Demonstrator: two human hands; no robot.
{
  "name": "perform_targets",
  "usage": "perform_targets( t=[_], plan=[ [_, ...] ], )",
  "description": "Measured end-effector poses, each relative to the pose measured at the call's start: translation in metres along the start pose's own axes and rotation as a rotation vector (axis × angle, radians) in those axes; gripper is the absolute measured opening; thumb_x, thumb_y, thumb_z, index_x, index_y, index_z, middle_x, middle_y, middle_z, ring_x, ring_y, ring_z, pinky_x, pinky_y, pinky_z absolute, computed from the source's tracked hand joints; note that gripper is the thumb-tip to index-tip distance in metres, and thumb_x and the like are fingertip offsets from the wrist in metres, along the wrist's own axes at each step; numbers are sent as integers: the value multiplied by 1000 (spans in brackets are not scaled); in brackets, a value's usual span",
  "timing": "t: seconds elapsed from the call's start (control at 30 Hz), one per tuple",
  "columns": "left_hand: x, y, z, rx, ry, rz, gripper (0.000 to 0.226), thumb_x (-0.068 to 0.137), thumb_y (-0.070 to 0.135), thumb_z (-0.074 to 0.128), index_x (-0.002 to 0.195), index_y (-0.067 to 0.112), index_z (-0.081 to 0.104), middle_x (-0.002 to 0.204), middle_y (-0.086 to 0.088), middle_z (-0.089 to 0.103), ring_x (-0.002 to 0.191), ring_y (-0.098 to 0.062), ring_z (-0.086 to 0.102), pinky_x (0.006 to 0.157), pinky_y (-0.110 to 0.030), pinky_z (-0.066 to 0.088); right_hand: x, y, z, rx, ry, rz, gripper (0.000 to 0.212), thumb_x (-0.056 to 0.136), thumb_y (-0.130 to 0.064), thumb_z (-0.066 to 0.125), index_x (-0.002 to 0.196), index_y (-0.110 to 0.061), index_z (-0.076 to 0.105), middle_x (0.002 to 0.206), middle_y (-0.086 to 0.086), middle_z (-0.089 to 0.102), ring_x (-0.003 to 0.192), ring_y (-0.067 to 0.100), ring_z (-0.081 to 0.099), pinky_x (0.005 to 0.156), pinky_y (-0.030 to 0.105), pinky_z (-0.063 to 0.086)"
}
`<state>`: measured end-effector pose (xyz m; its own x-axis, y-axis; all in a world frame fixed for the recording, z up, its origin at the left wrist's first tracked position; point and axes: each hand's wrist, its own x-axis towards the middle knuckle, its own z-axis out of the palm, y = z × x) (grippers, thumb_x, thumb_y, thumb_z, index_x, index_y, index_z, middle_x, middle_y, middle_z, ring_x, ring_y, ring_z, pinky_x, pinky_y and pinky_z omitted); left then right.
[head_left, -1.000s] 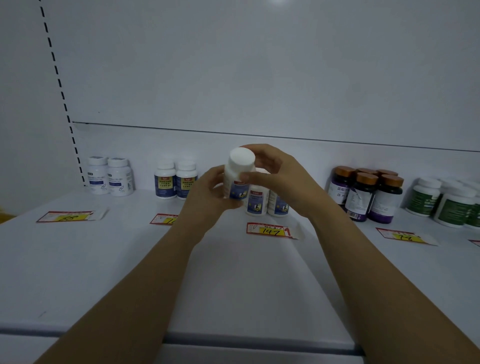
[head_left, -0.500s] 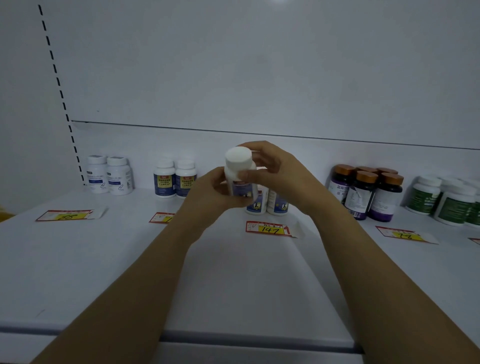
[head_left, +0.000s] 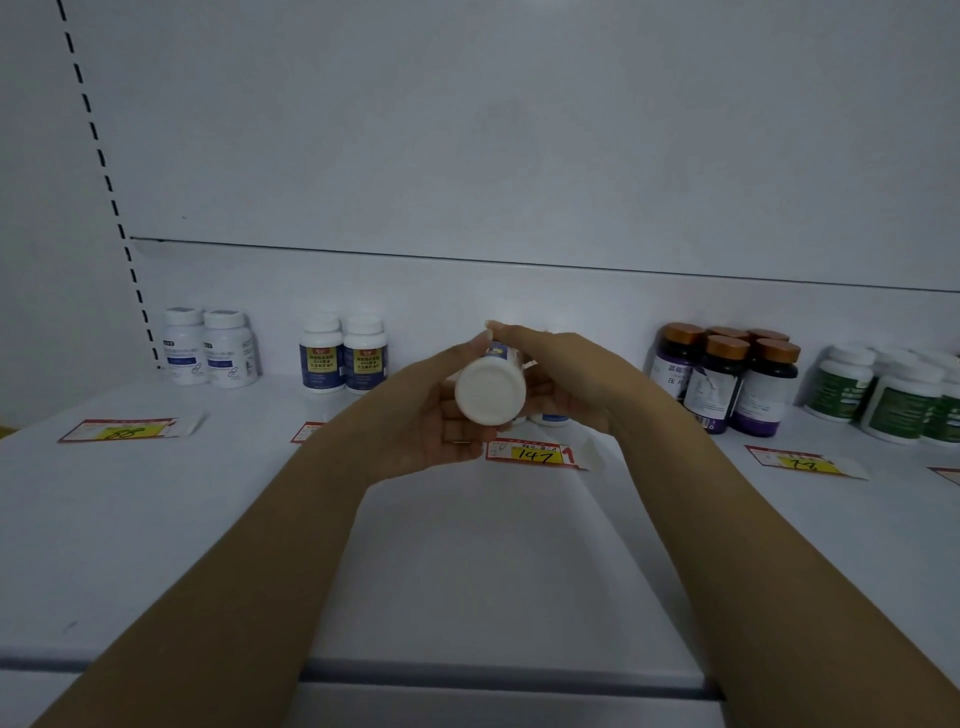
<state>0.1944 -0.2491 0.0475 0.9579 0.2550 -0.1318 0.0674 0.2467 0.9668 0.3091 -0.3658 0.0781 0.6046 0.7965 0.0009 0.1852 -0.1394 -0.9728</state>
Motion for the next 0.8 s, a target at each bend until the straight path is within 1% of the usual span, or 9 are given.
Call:
perform_targets(
  t=[0.13,0.2,0.3,0.37,0.43,0.53,0.63,0.7,0.8],
  plan=[
    [-1,0,1,5,-6,8,57,73,51,61,112,10,64,89,-10,71,68,-19,66,62,-27,53,0,0,0,1,-11,-2,34,87,-45,61,94,-12,66,76,10,69,58,16,68,54,22,55],
    [-1,0,1,-7,-11,38,50,73,43,63,111,10,64,95,-12,71,77,-22,69,68,-29,57,0,0,-1,-21,-4,-29,39,87,-45,61,100,-9,68,83,11,72,66,18,70,57,23,55],
    [1,-1,0,-1,7,133,45,73,24,67,114,7,61,107,-12,71,95,-23,69,85,-31,55,3,0,-4,-140,79,-212,33,88,-42,61,104,-14,68,94,5,73,82,20,71,72,27,57],
    [4,-3,-3,78,39,257,41,77,9,68,117,5,60,112,-10,69,102,-21,67,88,-29,54,2,-1,-7,-198,83,-343,25,89,-34,62,112,-25,64,97,-2,73,86,13,71,77,25,56],
    [8,-6,-7,219,132,363,45,74,-1,71,117,6,60,110,-6,70,102,-19,67,85,-27,55,0,-2,-8,-229,28,-406,35,88,-24,65,121,-28,58,103,-5,71,92,9,69,81,20,55],
    [12,-10,-11,406,256,393,54,68,-2,78,117,9,60,107,1,71,96,-12,68,77,-20,55,0,1,-7,-330,-17,-418,43,85,-16,68,125,-26,56,114,-7,66,101,4,64,82,18,54],
    [14,-14,-13,482,291,380,56,66,1,80,116,13,58,112,-1,68,101,-15,66,86,-28,53,2,2,-6,-443,13,-418,37,84,-22,69,119,-29,58,114,-12,64,100,2,62,82,20,52],
    [16,-15,-13,517,299,377,55,67,3,81,116,14,57,114,-2,67,103,-18,65,92,-33,52,2,1,-5,-491,49,-415,33,85,-28,67,117,-31,60,111,-14,63,97,0,61,76,16,48],
    [20,-17,-12,598,309,355,50,70,8,80,114,17,56,116,0,66,105,-19,64,96,-38,50,5,-4,-5,-633,103,-410,32,89,-35,61,120,-27,61,111,-13,62,89,0,58,66,10,41]
  ],
)
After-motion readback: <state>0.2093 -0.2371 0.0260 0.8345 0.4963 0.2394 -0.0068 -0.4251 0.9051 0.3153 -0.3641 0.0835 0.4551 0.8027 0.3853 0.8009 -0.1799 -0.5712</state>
